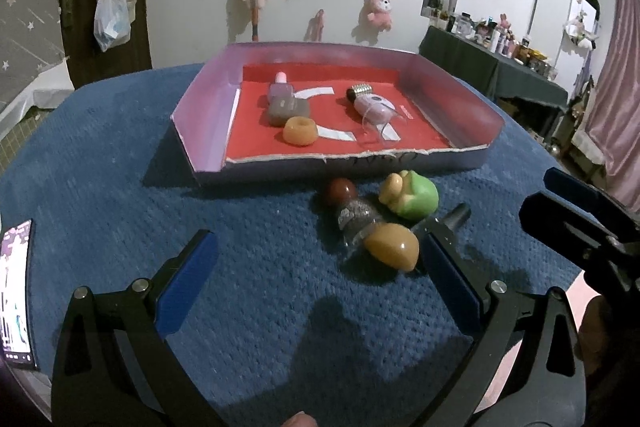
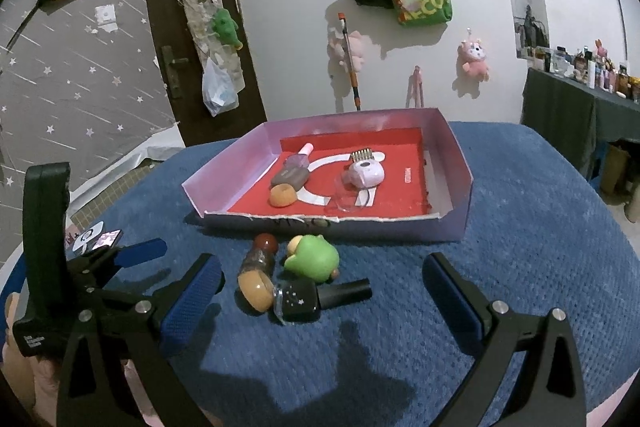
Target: Organize rigid objects
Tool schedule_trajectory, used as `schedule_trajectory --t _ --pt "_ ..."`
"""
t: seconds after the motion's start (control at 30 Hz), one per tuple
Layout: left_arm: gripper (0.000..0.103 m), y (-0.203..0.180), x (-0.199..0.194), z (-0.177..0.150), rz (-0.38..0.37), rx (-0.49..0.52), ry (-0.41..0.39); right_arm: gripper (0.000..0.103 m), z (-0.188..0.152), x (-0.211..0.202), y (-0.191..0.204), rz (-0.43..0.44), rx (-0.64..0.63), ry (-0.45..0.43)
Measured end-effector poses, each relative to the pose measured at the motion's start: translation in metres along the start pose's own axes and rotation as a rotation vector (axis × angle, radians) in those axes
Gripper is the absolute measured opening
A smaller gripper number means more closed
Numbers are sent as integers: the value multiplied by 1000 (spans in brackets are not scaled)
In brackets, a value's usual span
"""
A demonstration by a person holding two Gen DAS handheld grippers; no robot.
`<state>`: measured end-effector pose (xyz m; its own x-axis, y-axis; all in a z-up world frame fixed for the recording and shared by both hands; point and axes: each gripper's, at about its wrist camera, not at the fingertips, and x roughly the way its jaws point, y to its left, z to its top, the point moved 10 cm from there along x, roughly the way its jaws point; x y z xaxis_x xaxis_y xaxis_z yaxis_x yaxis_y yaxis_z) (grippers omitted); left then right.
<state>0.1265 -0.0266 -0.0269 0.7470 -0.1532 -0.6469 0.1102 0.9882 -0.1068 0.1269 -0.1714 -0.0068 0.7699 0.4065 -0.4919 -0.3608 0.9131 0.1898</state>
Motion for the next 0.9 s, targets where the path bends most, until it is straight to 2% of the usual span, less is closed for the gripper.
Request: schedule_trajectory --t 0.53,0.9 --pt "103 8 13 -24 0 -26 65 103 -26 17 -11 -28 20 73" --pt "103 6 26 -29 -13 -33 104 98 -45 34 -18 -45 16 143"
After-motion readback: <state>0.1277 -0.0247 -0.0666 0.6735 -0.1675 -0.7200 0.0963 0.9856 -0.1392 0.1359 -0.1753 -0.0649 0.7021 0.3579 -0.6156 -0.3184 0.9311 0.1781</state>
